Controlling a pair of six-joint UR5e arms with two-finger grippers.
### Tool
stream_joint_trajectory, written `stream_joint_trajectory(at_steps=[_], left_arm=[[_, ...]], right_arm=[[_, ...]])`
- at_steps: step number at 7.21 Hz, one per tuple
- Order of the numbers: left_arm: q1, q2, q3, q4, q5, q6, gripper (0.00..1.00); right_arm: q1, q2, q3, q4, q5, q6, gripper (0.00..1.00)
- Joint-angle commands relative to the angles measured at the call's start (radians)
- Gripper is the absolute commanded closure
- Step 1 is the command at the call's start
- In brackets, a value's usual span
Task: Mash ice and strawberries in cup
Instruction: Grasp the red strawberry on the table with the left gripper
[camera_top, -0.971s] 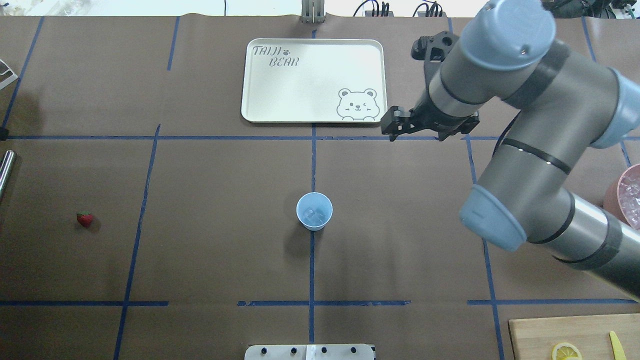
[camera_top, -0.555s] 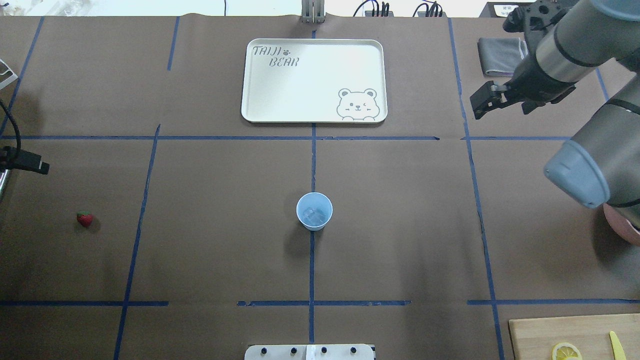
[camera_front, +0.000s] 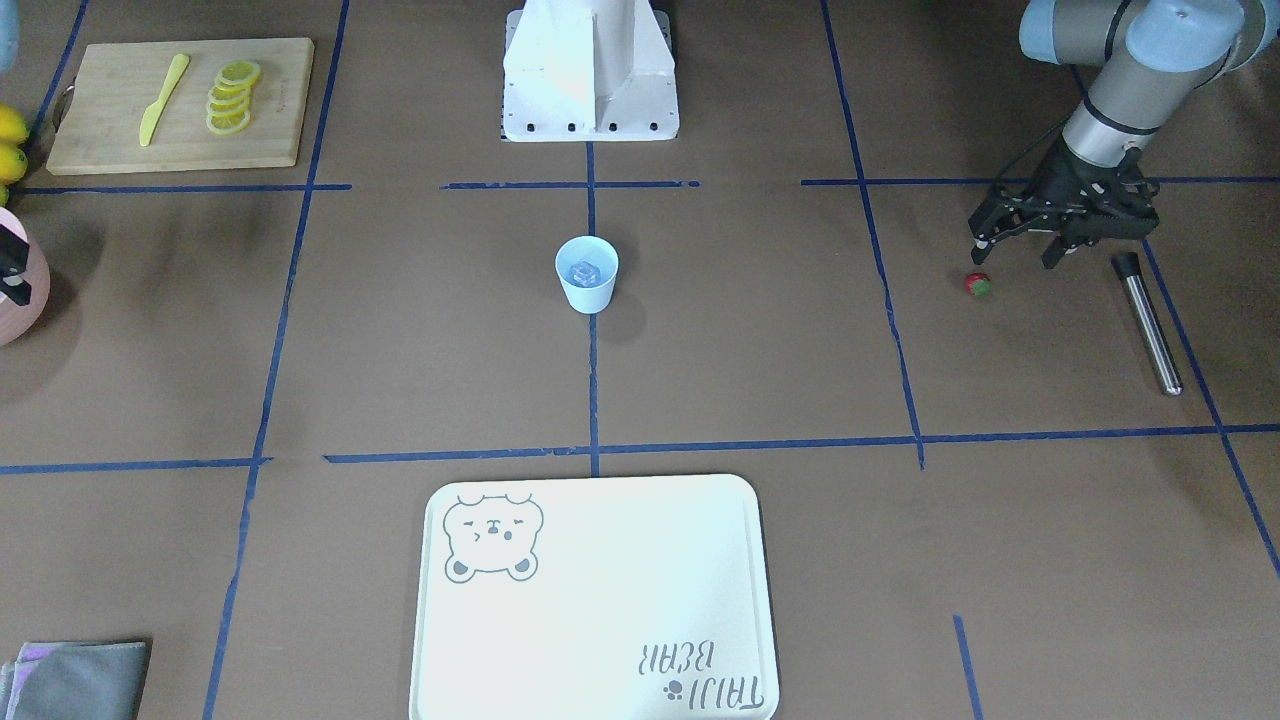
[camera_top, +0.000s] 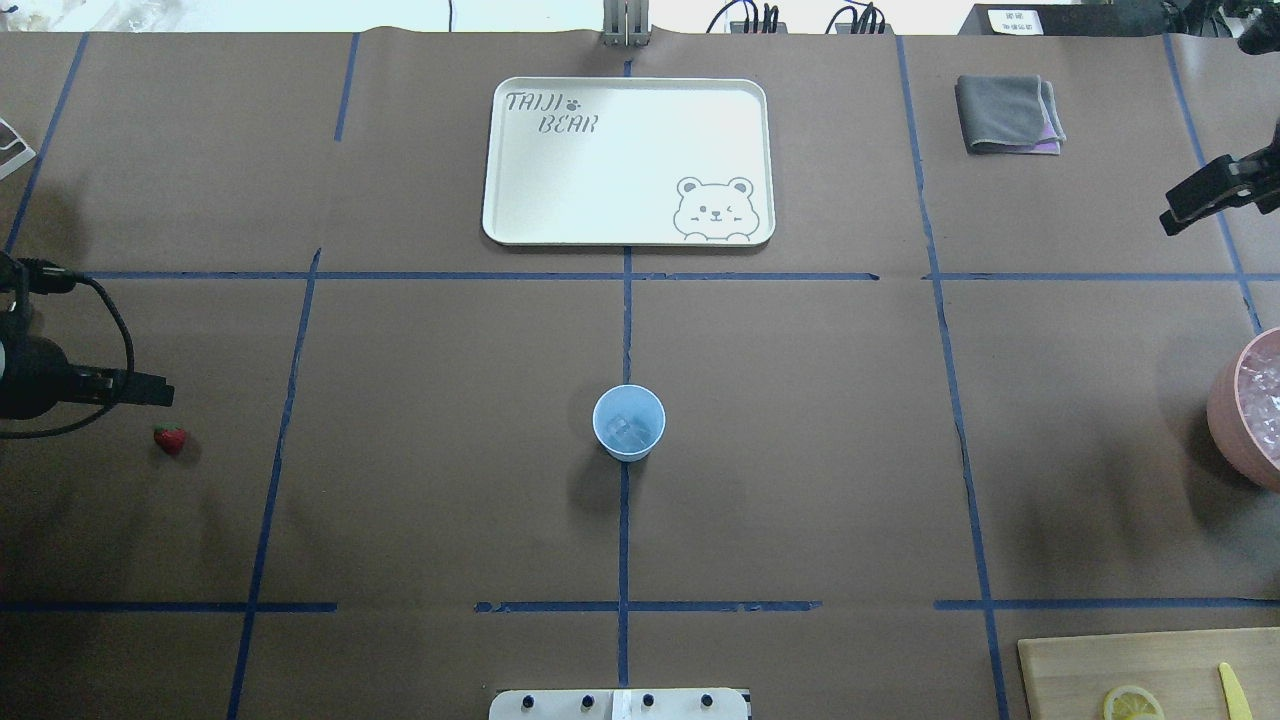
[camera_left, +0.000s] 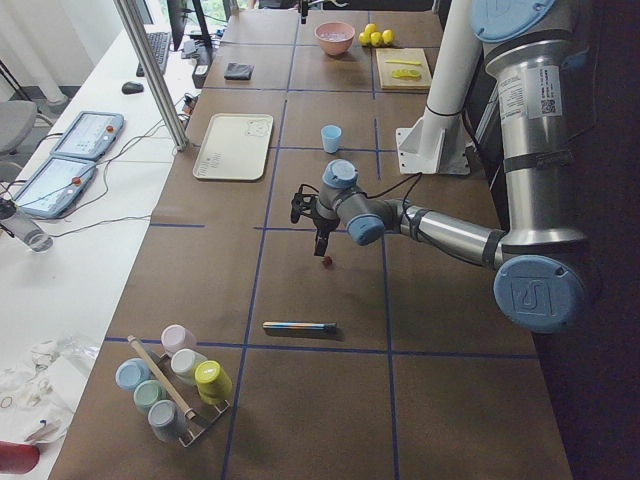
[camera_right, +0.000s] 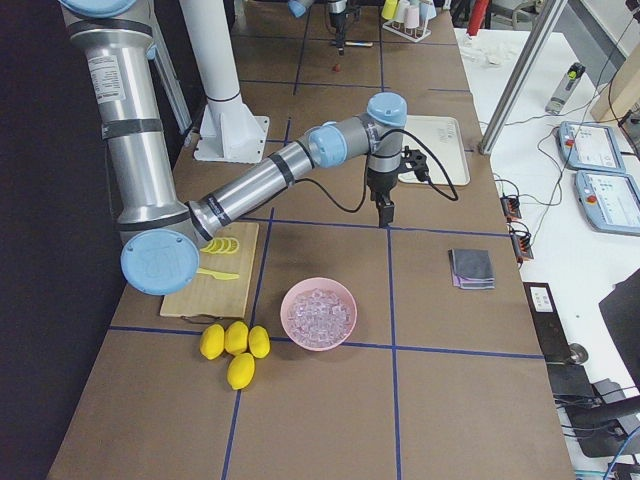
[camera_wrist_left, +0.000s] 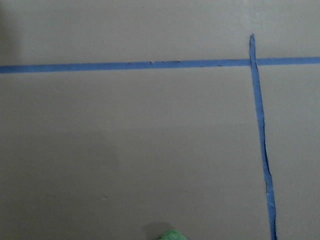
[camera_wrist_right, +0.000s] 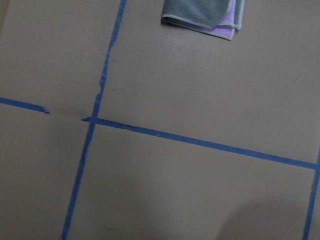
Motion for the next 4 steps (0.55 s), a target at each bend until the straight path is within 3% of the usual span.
stream_joint_trajectory(at_steps=[1,4], left_arm=[[0.067,-0.014,0.046,-0.016,0.069,-0.008,0.02],[0.124,-0.017,0.129,-0.116,0.115,-0.051,0.02]], right_arm=[[0.051,-0.043,-0.011,0.000,0.013,-0.093,0.01],[0.051,-0.045,-0.015,0.000,0.013,-0.091,0.01]])
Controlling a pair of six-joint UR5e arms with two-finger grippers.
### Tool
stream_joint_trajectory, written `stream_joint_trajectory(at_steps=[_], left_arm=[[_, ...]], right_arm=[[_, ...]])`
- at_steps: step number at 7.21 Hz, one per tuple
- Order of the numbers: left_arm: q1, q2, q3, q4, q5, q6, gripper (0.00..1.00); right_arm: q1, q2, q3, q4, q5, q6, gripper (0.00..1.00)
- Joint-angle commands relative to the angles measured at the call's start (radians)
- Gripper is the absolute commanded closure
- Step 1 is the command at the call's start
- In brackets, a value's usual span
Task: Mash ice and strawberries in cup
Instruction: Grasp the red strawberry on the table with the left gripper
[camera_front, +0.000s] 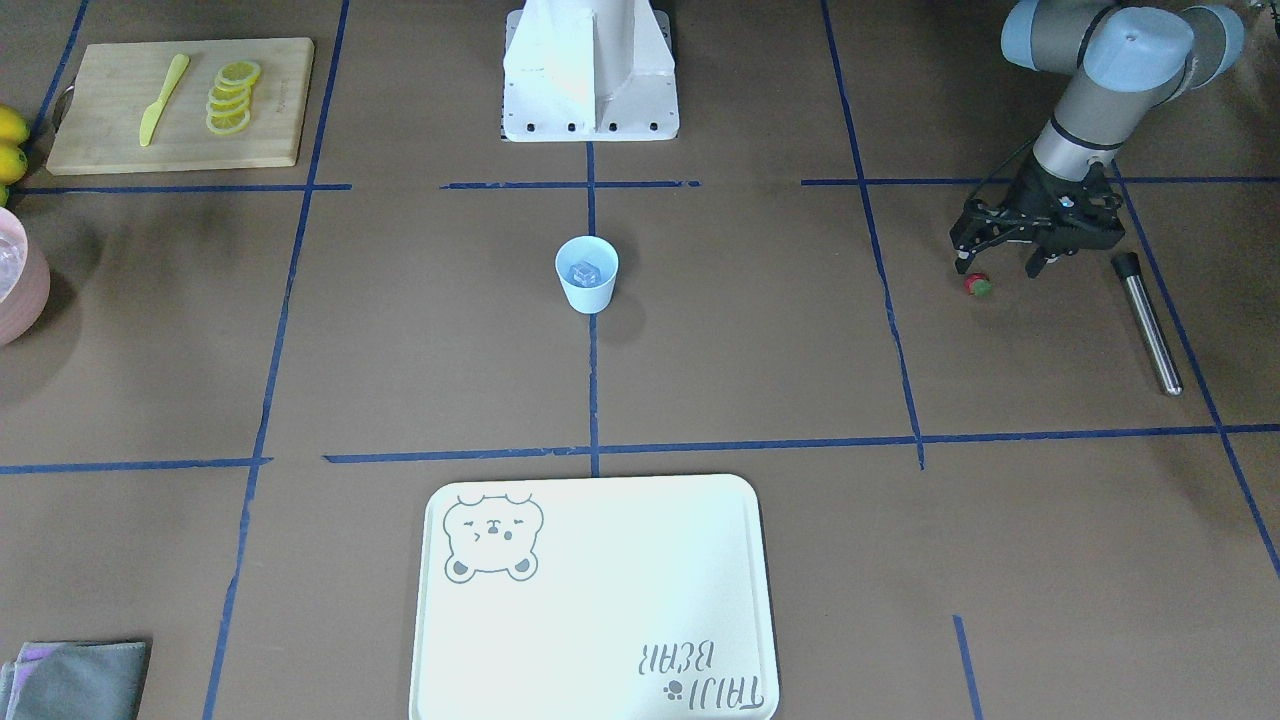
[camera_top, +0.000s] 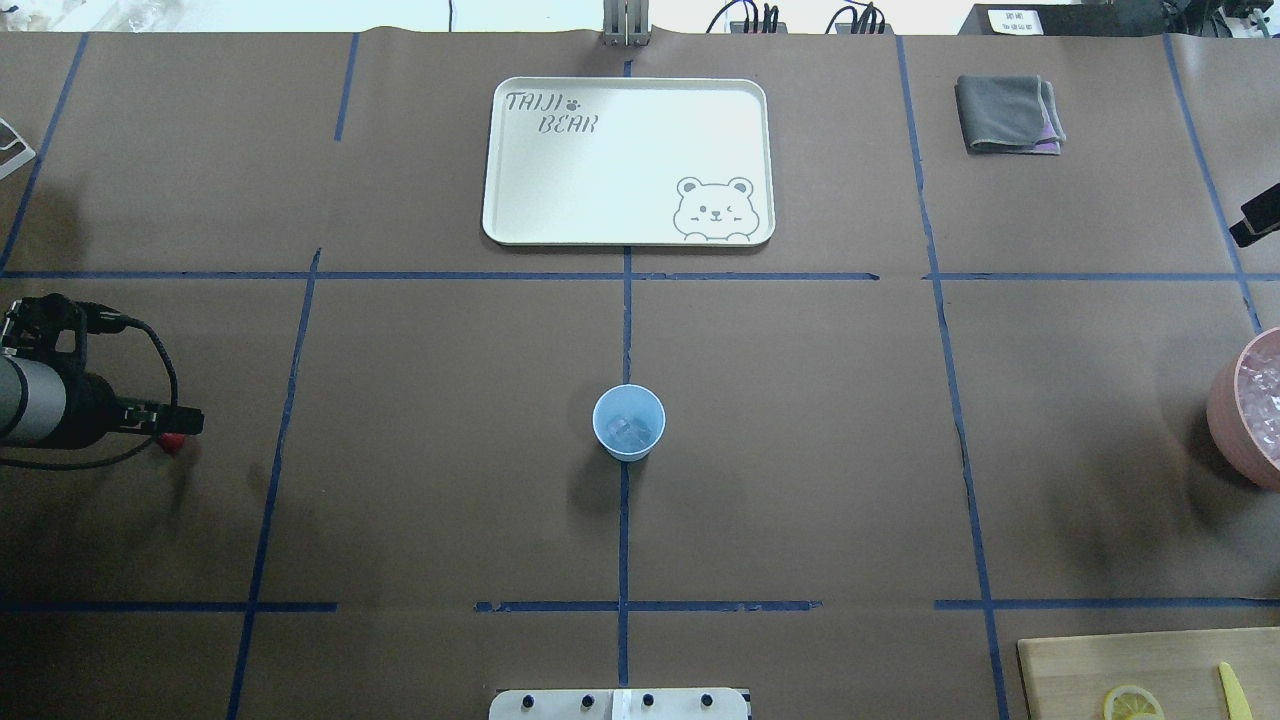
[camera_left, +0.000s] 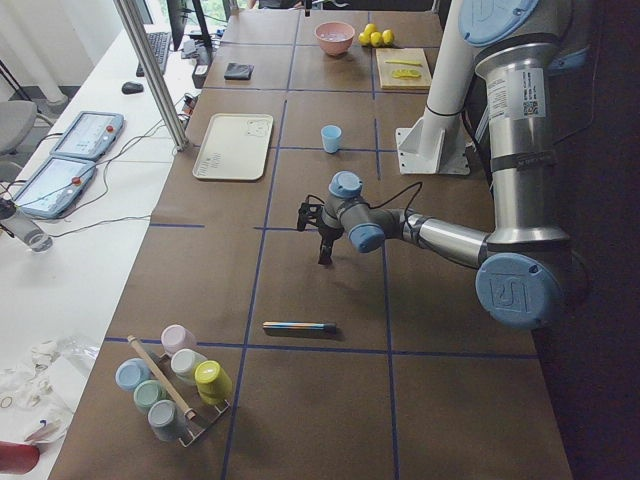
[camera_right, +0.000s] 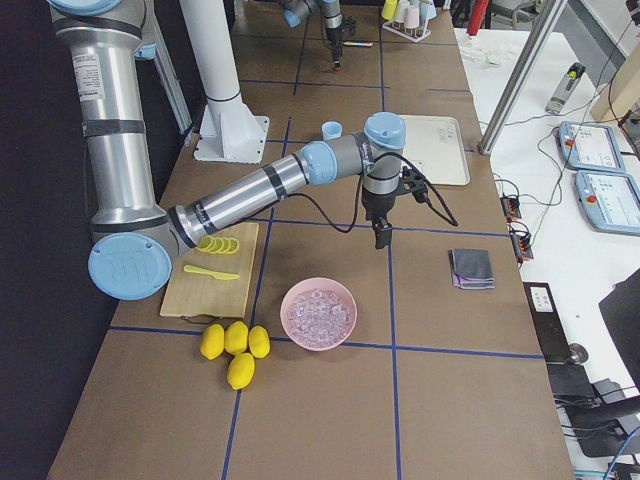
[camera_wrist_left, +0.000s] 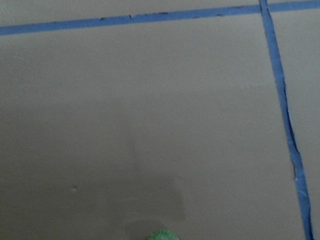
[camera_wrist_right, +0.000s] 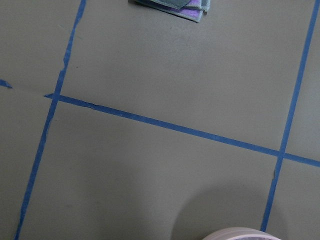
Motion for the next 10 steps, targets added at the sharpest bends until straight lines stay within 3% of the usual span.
stream_joint_trajectory(at_steps=[1,3,10], left_arm=[[0.029,-0.001,0.041,-0.049,0.026,-0.030,0.02],[0.033,-0.001,0.044,-0.051,0.024,-0.038,0.02],[0.033,-0.002,0.048,-0.048,0.020,-0.036,0.30]], right_arm=[[0.001,-0.001,0.000,0.000,0.000,0.000,0.01],[0.001,-0.001,0.000,0.000,0.000,0.000,0.01],[0.001,0.000,0.002,0.000,0.006,0.002,0.01]])
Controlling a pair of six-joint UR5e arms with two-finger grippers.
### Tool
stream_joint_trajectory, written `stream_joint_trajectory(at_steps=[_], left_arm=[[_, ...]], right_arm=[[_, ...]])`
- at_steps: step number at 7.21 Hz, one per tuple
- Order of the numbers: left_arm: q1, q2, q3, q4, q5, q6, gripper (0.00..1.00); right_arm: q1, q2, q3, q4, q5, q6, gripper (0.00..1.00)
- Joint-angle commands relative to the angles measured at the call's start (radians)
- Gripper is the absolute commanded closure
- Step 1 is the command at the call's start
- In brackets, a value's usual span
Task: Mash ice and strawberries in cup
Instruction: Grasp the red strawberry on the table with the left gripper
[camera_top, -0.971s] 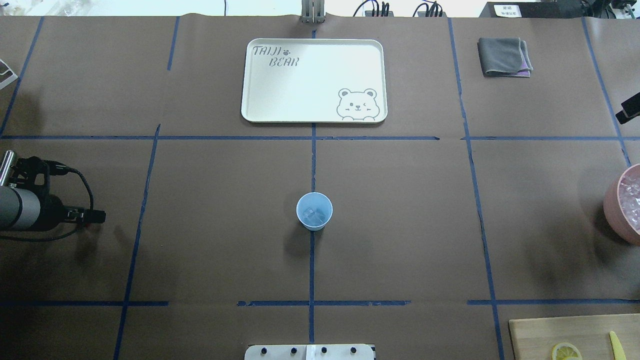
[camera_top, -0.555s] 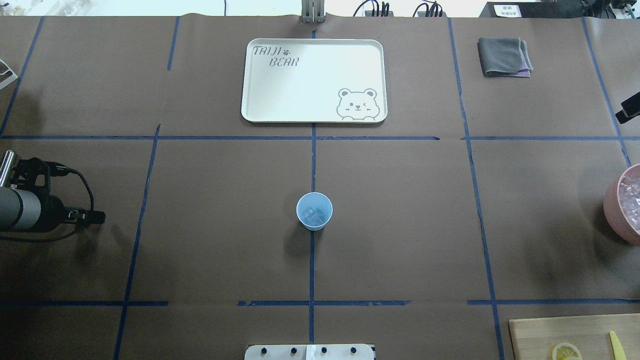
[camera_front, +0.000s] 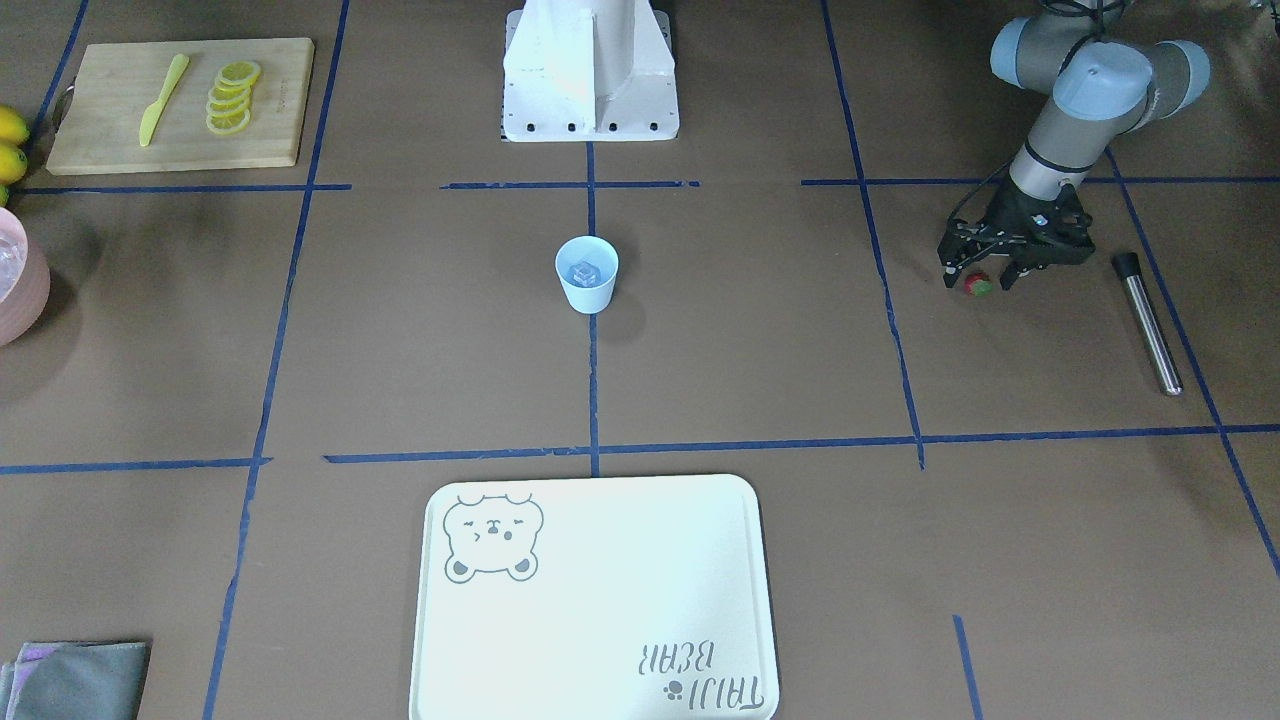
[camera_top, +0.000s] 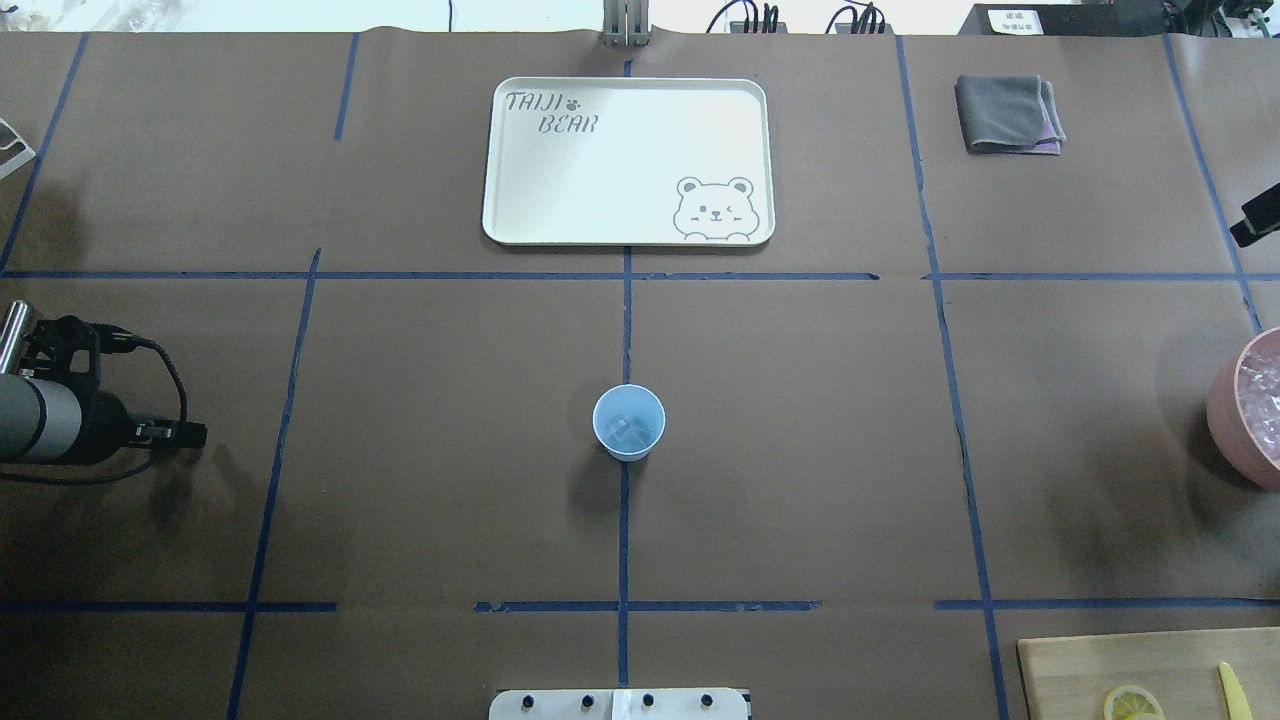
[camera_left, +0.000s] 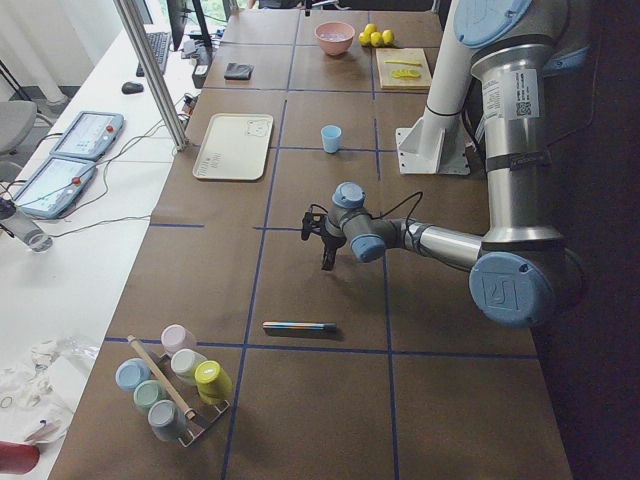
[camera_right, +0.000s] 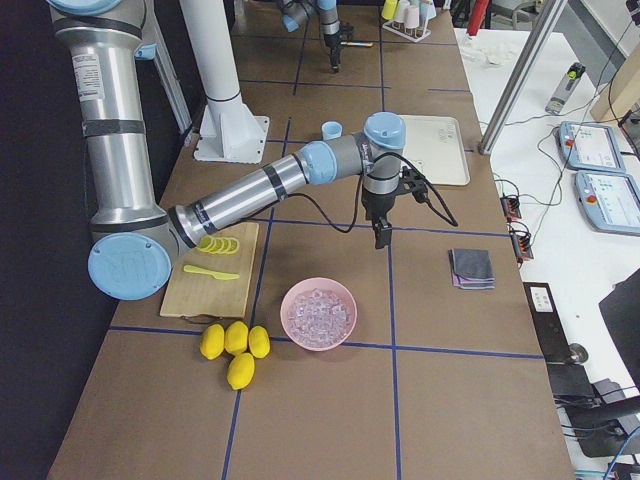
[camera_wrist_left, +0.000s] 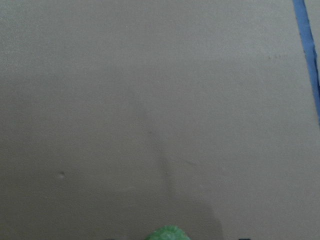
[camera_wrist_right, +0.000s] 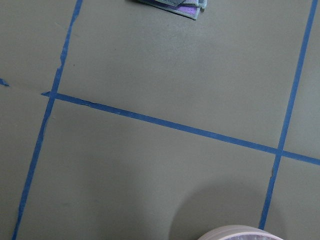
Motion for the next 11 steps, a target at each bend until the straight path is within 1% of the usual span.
stream_joint_trajectory(at_steps=[1,2,5,6,7,8,9,10,11], left_arm=[[0.000,0.000,0.001,0.001,-0.001,0.000,0.38],[0.000,-0.001,0.001,0.001,-0.001,0.000,0.47],[-0.002,0.000,-0.004,0.001,-0.004,0.003,0.85],[-0.008,0.002,-0.026,0.007,-0.021,0.003,0.94],[-0.019,0.011,-0.071,0.017,-0.097,0.003,0.97],[-0.052,0.007,-0.111,0.057,-0.127,0.003,0.99],[-0.080,-0.009,-0.167,0.183,-0.162,0.011,0.99],[-0.085,-0.074,-0.230,0.320,-0.167,0.014,1.00],[-0.085,-0.179,-0.279,0.496,-0.176,0.014,1.00]], right_arm=[[0.000,0.000,0.000,0.000,0.004,0.000,0.01],[0.000,0.000,0.000,0.000,0.004,0.000,0.01],[0.000,0.000,0.002,0.000,0.006,0.000,0.01],[0.000,0.000,0.002,0.000,0.006,0.000,0.01],[0.008,0.002,0.000,0.000,0.006,-0.002,0.01],[0.018,0.000,-0.001,0.000,0.007,-0.003,0.01],[0.035,-0.001,-0.012,0.000,0.007,-0.011,0.01],[0.073,-0.005,-0.047,0.000,0.024,-0.082,0.01],[0.128,-0.008,-0.099,0.000,0.047,-0.183,0.01]])
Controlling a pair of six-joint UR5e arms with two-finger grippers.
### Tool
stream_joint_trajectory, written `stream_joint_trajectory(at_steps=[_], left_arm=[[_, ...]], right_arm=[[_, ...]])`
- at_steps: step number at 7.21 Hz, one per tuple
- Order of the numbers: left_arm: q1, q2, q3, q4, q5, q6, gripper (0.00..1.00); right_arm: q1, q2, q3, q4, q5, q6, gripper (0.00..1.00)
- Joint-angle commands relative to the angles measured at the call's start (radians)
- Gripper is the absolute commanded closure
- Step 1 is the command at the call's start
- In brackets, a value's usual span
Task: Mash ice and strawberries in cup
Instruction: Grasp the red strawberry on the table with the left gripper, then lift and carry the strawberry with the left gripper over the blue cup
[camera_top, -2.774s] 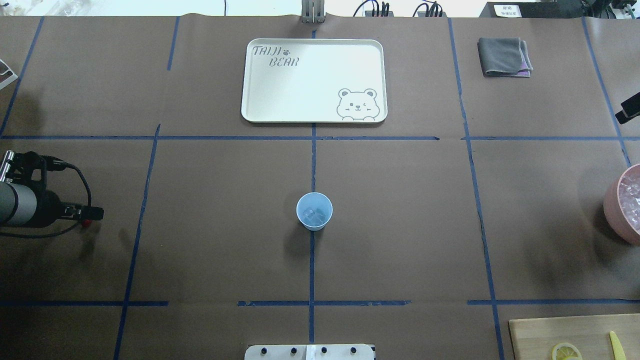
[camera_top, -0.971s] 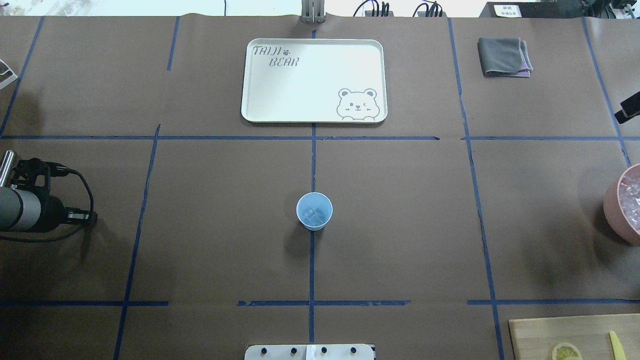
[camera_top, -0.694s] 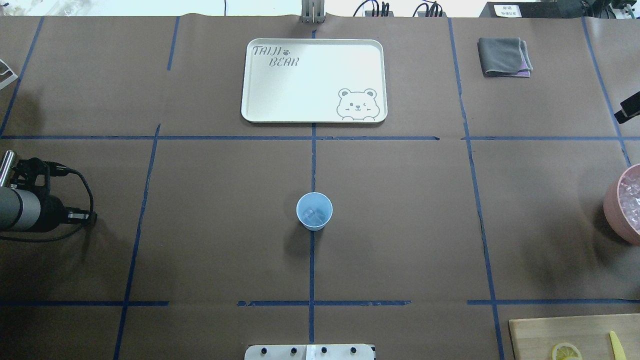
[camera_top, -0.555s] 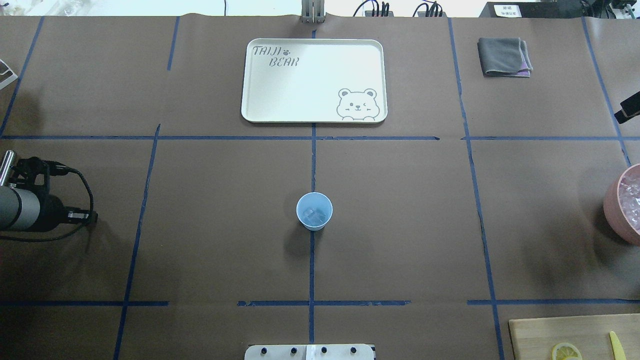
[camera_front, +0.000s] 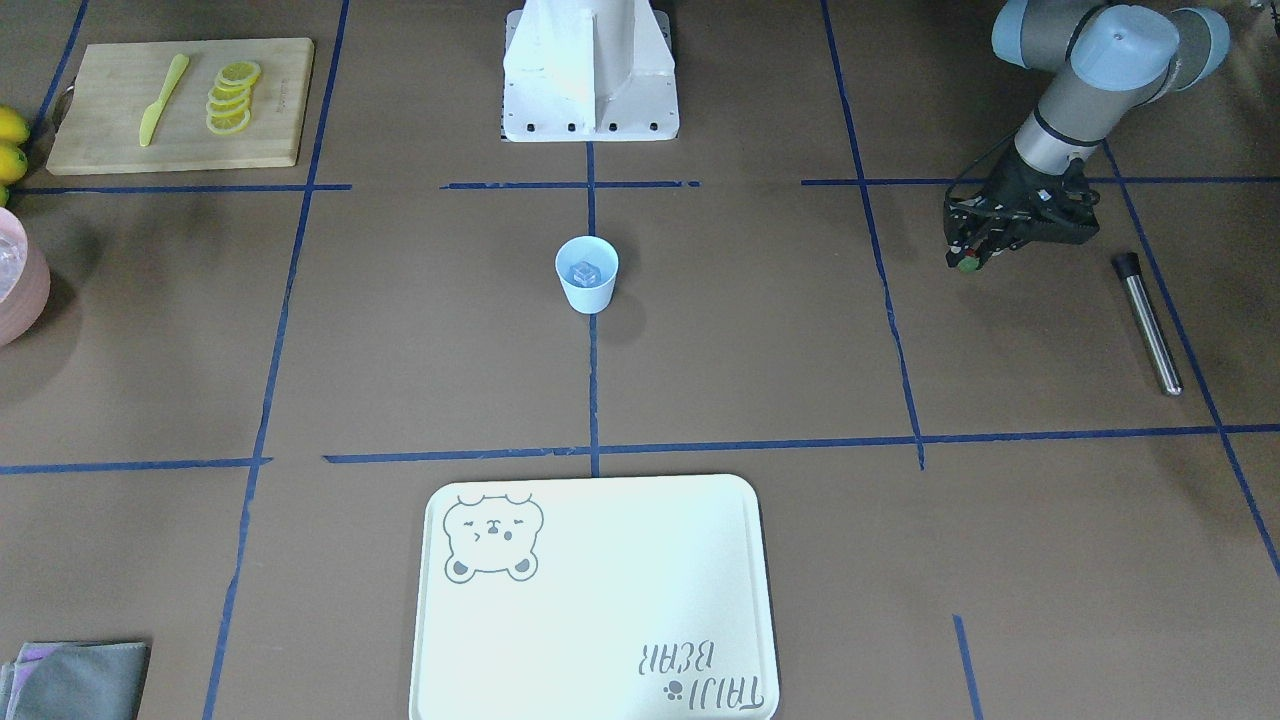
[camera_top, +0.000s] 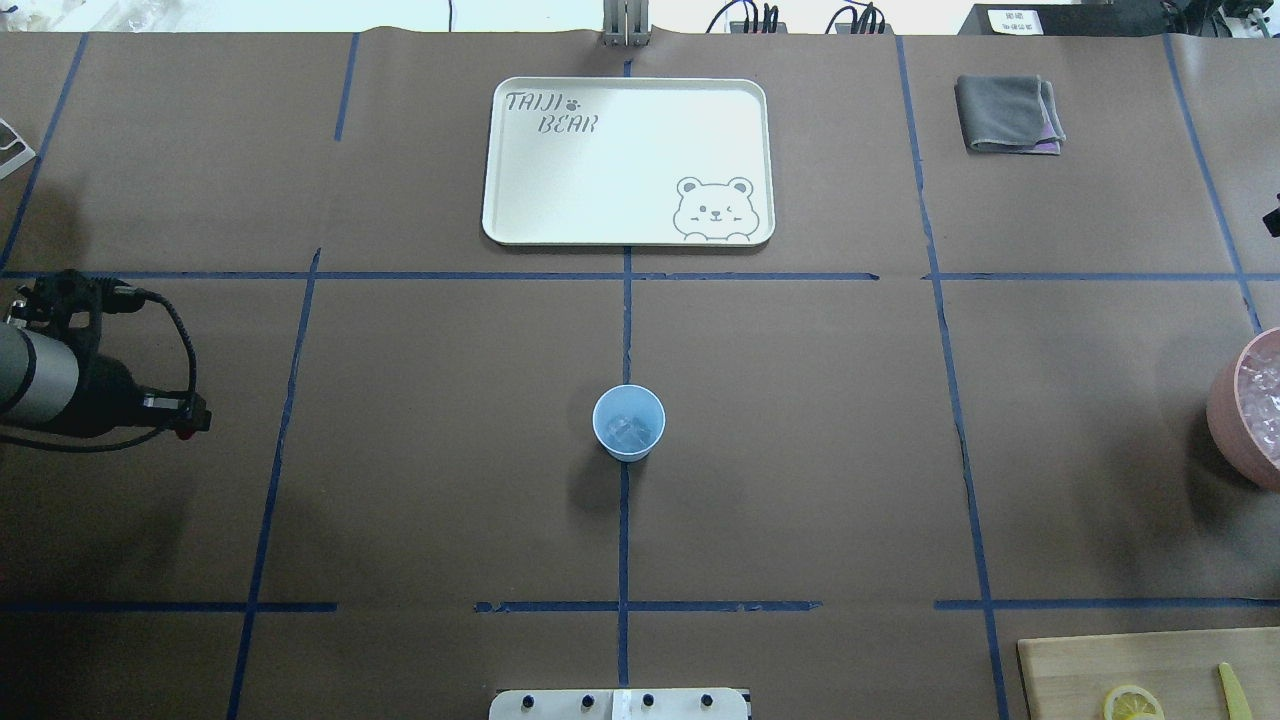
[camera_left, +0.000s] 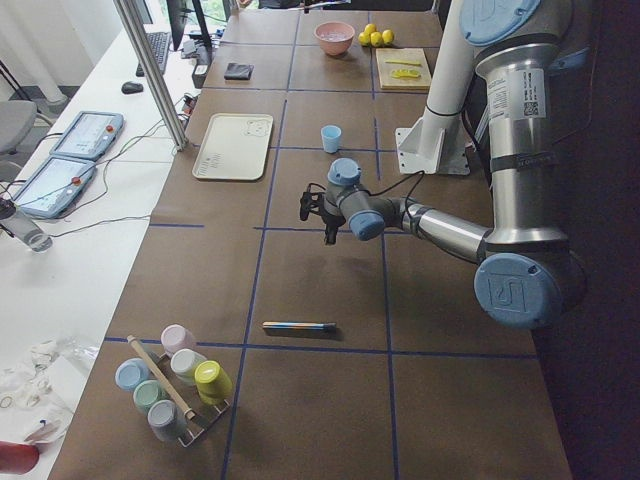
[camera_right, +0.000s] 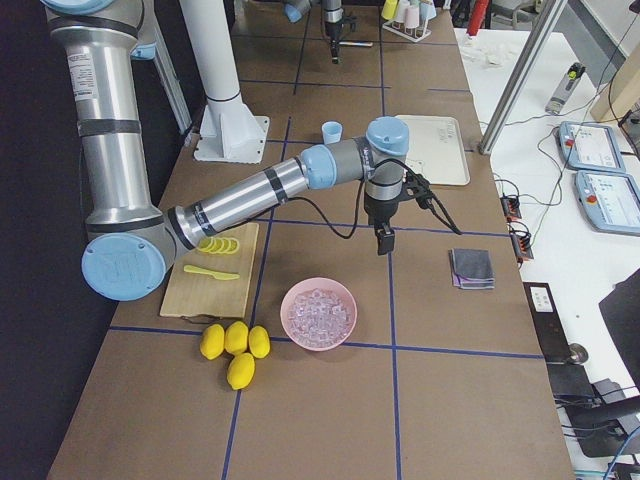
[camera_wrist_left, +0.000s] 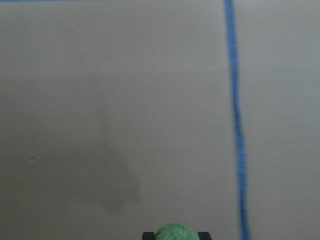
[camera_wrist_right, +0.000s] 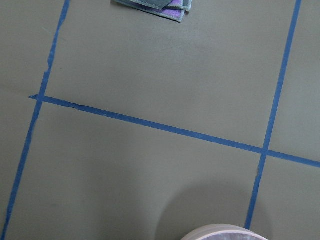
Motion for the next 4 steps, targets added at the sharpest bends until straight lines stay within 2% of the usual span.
stream_joint_trajectory(at_steps=[1,2,3,4], left_arm=[[-0.006,-0.244,-0.101,0.403,-0.021,0.000,1.00],[-0.002,-0.390,-0.101,0.561,-0.020,-0.012,1.00],[0.001,-0.496,-0.096,0.674,-0.021,-0.013,1.00],[0.007,-0.562,-0.090,0.723,-0.023,-0.051,1.00]], right_arm=[[0.117,-0.014,-0.109,0.000,0.045,-0.202,0.01],[0.163,-0.054,-0.137,0.002,0.056,-0.280,0.01],[0.168,-0.127,-0.143,0.053,0.056,-0.296,0.01],[0.177,-0.205,-0.174,0.210,0.058,-0.286,0.01]])
